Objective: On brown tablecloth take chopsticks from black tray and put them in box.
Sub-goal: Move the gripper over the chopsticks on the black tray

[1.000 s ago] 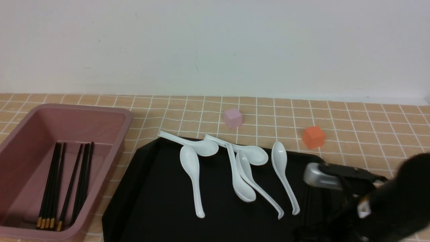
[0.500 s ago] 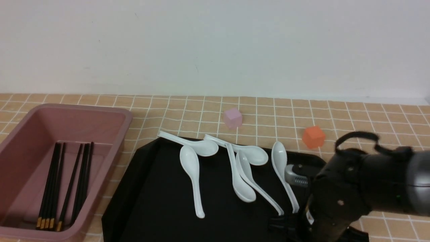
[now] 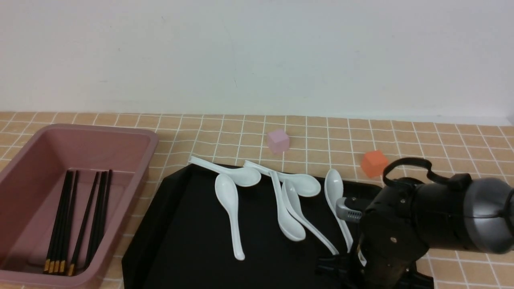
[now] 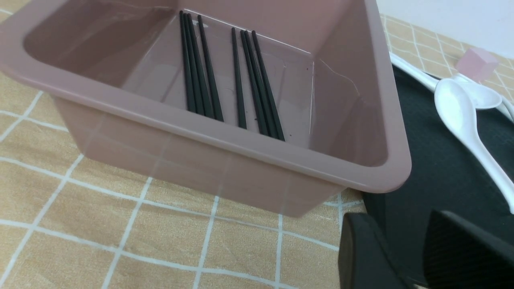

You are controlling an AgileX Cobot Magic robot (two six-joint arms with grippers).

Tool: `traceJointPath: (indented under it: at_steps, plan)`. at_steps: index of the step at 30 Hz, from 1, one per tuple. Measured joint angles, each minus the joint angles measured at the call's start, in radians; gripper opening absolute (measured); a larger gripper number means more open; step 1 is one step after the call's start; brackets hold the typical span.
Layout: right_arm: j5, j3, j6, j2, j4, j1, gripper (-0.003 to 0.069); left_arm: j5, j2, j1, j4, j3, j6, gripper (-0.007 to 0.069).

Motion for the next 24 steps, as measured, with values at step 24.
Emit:
traceJointPath:
  at_steps: [24]
  plan:
    - [0.207,-0.091,-0.125,-0.336,0.029,0.0,0.0141,0.0,0.0,0.0,0.0,0.0,0.0,0.0239]
